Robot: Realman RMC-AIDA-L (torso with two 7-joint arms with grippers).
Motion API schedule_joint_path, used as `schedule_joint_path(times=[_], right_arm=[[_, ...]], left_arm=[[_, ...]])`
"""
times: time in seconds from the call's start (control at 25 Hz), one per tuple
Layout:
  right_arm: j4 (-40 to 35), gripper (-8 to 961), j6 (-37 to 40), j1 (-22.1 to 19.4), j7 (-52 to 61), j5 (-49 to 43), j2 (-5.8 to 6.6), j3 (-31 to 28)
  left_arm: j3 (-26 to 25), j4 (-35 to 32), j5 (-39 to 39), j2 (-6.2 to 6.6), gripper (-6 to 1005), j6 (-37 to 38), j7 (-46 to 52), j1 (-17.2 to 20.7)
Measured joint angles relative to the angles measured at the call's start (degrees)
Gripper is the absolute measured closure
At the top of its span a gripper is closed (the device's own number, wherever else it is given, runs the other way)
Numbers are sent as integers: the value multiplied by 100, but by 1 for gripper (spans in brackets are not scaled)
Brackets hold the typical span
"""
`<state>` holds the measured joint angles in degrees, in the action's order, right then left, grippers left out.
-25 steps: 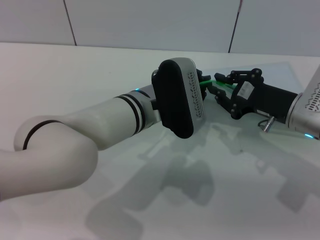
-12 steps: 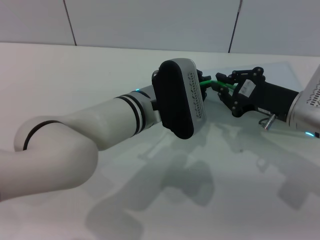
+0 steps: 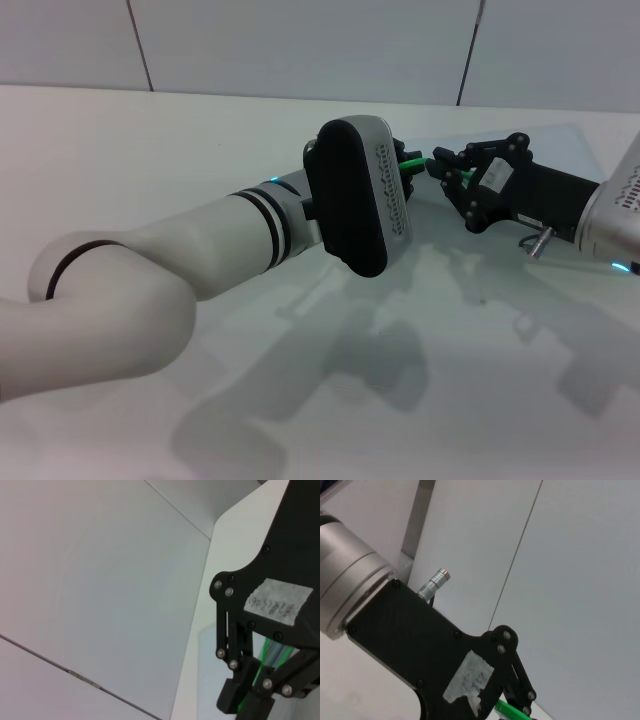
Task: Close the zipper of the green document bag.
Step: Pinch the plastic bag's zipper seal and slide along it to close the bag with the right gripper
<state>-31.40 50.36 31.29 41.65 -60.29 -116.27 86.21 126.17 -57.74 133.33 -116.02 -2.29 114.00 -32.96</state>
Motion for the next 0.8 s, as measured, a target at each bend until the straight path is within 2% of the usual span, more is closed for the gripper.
schedule_joint_path(times=[0.52,0.8], right_arm=[[-7,866,-221,-11,75,-4,-5,20],[-15,856,-326,-54,87,1,9,-12]], left_arm=[[-4,0,0,0,945,-18,0,27],[-69,-140,0,5,946,-63,-209,206]])
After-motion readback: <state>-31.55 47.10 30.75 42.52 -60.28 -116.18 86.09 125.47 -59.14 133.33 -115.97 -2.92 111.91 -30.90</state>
